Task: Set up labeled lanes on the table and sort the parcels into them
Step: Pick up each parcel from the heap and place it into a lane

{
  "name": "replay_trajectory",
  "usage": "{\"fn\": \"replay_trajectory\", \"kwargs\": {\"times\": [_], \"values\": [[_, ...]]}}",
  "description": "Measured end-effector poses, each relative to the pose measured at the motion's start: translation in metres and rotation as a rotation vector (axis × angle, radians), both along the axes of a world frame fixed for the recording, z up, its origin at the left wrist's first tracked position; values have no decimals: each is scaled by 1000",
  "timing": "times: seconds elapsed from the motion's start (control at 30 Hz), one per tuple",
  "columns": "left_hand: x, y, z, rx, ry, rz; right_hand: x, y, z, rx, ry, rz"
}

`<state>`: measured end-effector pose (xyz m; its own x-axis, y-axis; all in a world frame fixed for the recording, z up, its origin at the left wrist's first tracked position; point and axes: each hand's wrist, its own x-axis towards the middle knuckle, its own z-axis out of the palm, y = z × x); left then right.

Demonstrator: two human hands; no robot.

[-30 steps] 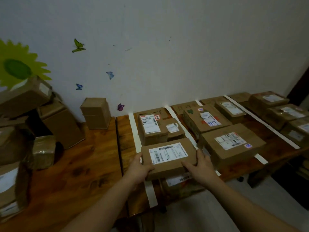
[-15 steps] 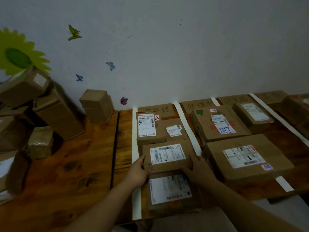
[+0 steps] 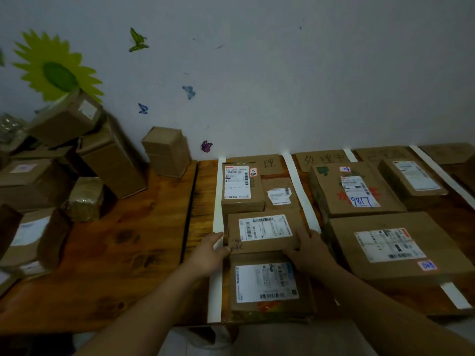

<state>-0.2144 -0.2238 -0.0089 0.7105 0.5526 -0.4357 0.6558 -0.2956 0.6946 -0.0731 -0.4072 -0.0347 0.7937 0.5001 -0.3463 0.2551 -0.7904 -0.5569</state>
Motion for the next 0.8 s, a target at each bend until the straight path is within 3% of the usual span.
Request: {"fn": "replay_trajectory", "kwargs": {"times": [0.1, 0.27, 0.5, 0.7, 0.8], "values": [[-17, 13, 3, 43, 44, -43, -6, 11, 7, -3, 32, -11], [-8, 7, 6, -53, 21, -180, -19, 19, 5, -82, 41, -59], [-3, 5, 0, -77, 47, -192, -24, 15, -4, -156, -99, -6], [-59, 66, 28, 69, 64, -67, -37, 80, 37, -45, -395, 231], [-116, 121, 45, 228, 145, -45, -73, 133, 61, 94, -314, 400]]}}
